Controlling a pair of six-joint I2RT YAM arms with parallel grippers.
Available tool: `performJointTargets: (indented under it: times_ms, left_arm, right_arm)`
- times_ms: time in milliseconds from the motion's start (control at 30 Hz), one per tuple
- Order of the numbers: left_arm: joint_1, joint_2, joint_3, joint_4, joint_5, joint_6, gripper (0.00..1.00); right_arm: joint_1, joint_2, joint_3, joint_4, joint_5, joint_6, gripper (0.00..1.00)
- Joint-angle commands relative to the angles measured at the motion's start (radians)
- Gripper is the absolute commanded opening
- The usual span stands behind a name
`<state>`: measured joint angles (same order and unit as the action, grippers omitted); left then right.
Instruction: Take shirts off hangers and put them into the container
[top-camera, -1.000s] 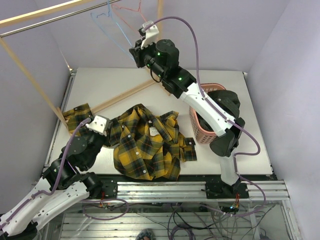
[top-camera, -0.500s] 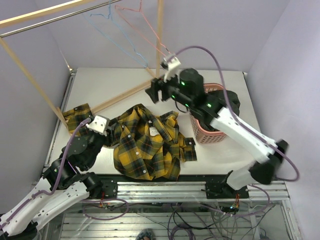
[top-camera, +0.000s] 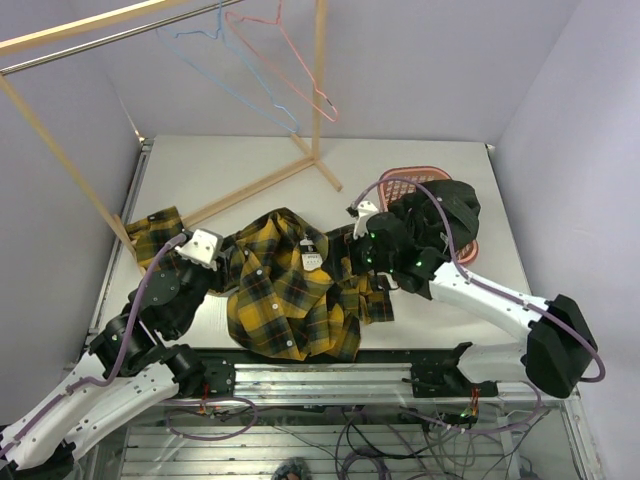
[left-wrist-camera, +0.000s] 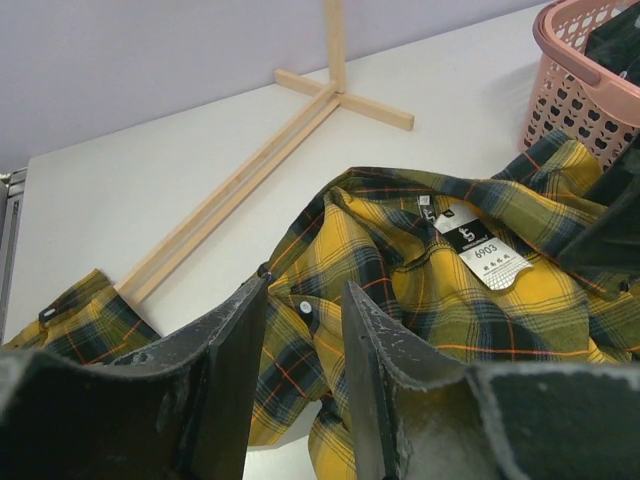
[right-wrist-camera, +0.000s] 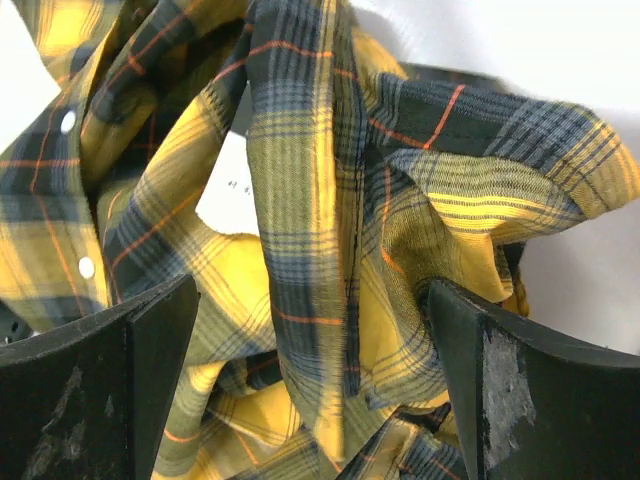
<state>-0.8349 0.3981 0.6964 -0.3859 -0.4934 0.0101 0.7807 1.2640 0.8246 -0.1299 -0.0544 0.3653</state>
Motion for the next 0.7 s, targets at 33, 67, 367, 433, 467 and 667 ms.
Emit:
performJointTargets:
  times_ms: [33, 67, 367, 433, 467, 667]
  left_arm:
    - [0.002, -0.012, -0.003, 0.022, -0.016, -0.014, 0.46]
    - [0.002, -0.014, -0.003, 0.022, -0.019, -0.013, 0.46]
    - [0.006, -0.013, -0.005, 0.028, -0.023, -0.008, 0.45]
    - [0.008, -0.015, -0.005, 0.028, -0.021, -0.008, 0.46]
    - [0.009, -0.016, -0.005, 0.028, -0.020, -0.009, 0.46]
    - [0.011, -0.028, -0.006, 0.028, -0.020, -0.010, 0.45]
  right_arm:
    - [-0.062, 0.051, 0.051, 0.134, -0.023, 0.026, 1.00]
    - [-0.066, 0.083, 0.063, 0.132, -0.051, 0.022, 1.00]
    - [0.161, 0.371, 0.248, 0.078, -0.223, -0.033, 1.00]
    - [0.230, 0.410, 0.298, 0.054, -0.159, -0.039, 1.00]
    - [0.259, 0.422, 0.312, 0.051, -0.137, -0.037, 1.00]
    - [0.327, 0.484, 0.342, 0.039, -0.045, -0.014, 1.00]
